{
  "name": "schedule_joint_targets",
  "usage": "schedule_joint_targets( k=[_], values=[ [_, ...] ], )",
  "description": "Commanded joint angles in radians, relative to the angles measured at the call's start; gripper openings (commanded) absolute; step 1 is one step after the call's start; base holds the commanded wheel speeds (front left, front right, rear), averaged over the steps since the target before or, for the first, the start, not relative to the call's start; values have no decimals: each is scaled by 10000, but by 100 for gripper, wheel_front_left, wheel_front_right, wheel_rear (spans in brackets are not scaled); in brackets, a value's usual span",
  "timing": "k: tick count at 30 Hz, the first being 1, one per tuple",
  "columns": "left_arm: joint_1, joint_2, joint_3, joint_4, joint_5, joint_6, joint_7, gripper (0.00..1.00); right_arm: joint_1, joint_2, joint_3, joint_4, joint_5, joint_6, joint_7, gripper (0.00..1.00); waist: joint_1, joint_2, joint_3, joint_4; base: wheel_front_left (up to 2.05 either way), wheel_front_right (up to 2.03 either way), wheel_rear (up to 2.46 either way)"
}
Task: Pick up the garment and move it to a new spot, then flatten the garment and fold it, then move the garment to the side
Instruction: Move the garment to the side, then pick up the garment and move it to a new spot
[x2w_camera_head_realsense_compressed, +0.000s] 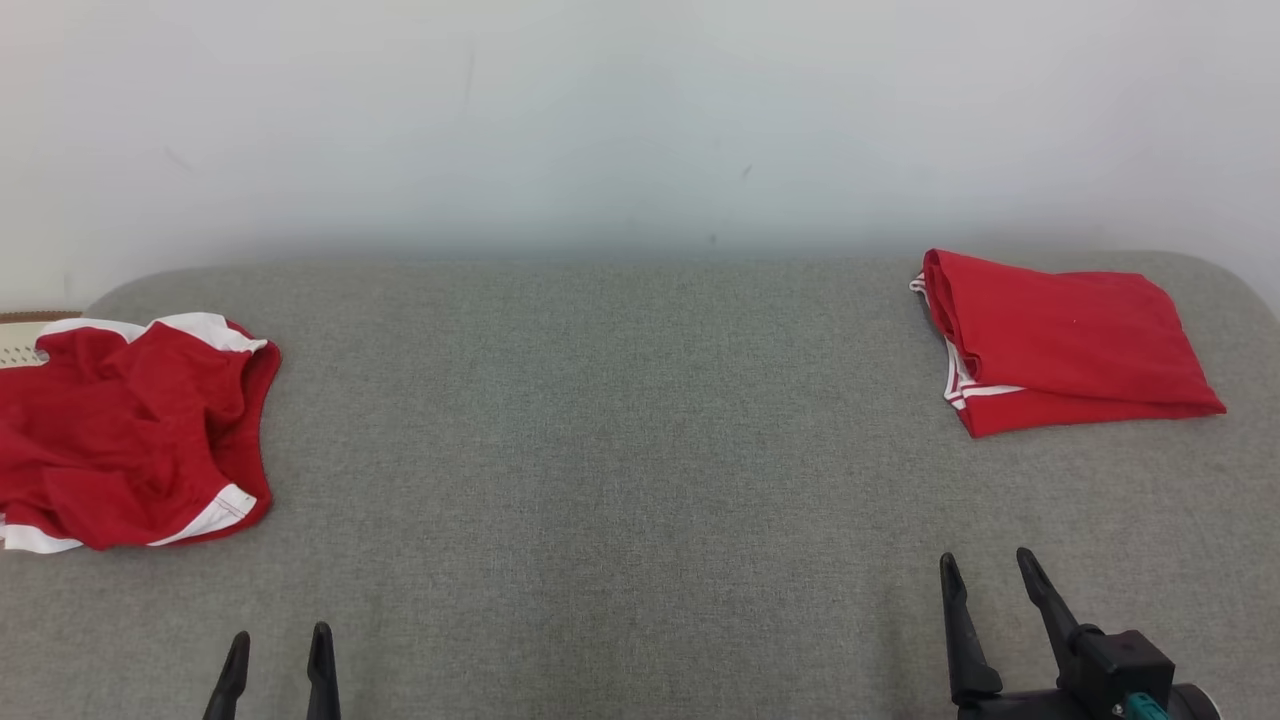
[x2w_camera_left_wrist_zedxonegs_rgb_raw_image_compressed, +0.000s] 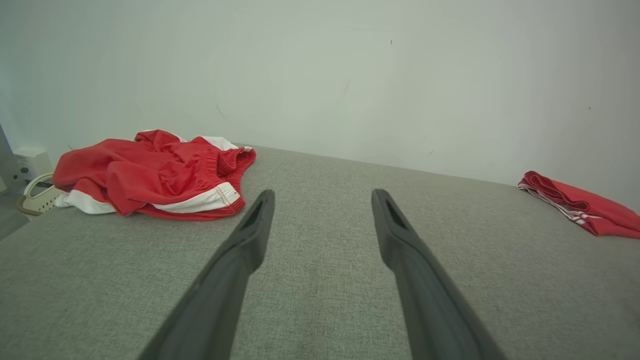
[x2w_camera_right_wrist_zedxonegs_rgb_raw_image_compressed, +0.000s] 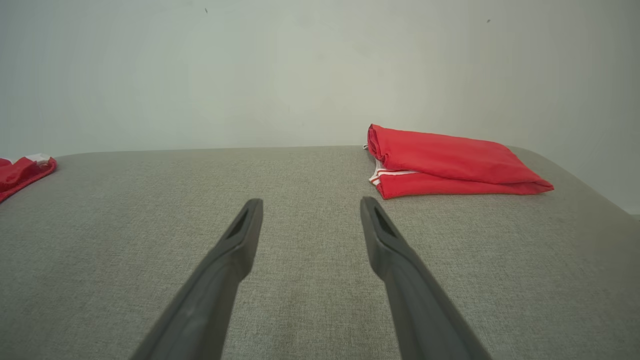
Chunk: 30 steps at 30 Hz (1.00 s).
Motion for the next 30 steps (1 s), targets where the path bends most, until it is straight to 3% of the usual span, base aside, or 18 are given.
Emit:
schedule_joint_targets(
  k=[1, 13, 30],
  values=[
    [210, 7, 11, 163, 180, 32, -31, 100, 145, 81, -29, 98, -92, 1, -53, 100, 1, 0, -74, 8, 0, 0, 0],
    [259, 51, -81, 418, 322, -192, -33, 100, 208, 185, -253, 507, -224, 1, -43, 100, 1, 0, -274, 67, 0, 0, 0],
    [339, 20, -41, 404, 211, -89, -31, 100, 220, 191, -349, 686, 5, 1, -82, 100, 1, 0, -264, 116, 0, 0, 0]
  ],
)
